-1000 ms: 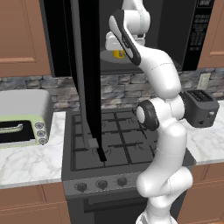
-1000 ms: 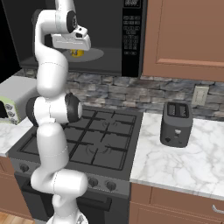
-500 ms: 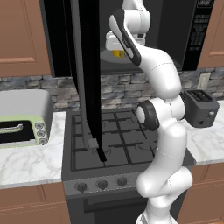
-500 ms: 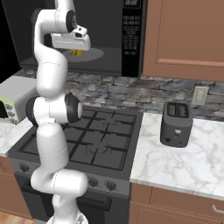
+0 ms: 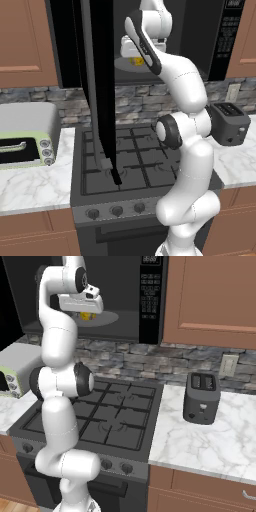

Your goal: Pick the mug from the counter and place it inside the microwave. Then close the microwave.

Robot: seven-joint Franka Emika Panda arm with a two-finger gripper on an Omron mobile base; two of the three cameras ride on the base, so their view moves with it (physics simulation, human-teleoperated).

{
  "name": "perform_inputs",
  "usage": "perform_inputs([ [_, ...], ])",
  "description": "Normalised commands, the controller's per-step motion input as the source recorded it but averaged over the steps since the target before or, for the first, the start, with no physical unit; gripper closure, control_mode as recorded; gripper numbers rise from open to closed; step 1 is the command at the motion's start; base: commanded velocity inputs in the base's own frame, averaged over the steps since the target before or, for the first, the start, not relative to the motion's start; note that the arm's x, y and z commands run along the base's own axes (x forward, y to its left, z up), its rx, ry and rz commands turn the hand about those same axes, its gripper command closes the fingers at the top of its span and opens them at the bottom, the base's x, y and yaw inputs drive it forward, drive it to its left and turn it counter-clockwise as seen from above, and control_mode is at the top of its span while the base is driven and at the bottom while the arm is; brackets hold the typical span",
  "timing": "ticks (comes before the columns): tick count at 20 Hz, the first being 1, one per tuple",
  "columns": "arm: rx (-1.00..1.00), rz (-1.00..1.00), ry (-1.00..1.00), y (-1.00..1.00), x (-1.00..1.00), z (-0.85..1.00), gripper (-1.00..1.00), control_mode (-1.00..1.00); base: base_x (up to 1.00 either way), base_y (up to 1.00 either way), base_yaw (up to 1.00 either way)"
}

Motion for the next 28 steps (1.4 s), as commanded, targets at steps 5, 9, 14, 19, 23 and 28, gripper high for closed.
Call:
perform_inputs([
  [5,0.00,0.00,0.00,0.00,-0.31,0.00,-1.00,-1.00,0.00,0.00,0.00],
  [9,0.00,0.00,0.00,0.00,-0.80,0.00,-1.00,-1.00,0.00,0.00,0.00],
  [14,0.00,0.00,0.00,0.00,-0.80,-0.01,-1.00,-1.00,0.00,0.00,0.00],
  [19,0.00,0.00,-0.04,0.00,-0.71,-0.25,-1.00,-1.00,0.00,0.00,0.00],
  [23,0.00,0.00,-0.11,-0.01,-0.60,-0.57,-1.00,-1.00,0.00,0.00,0.00],
  [28,0.00,0.00,-0.21,-0.01,-0.35,-0.36,-1.00,-1.00,0.00,0.00,0.00],
])
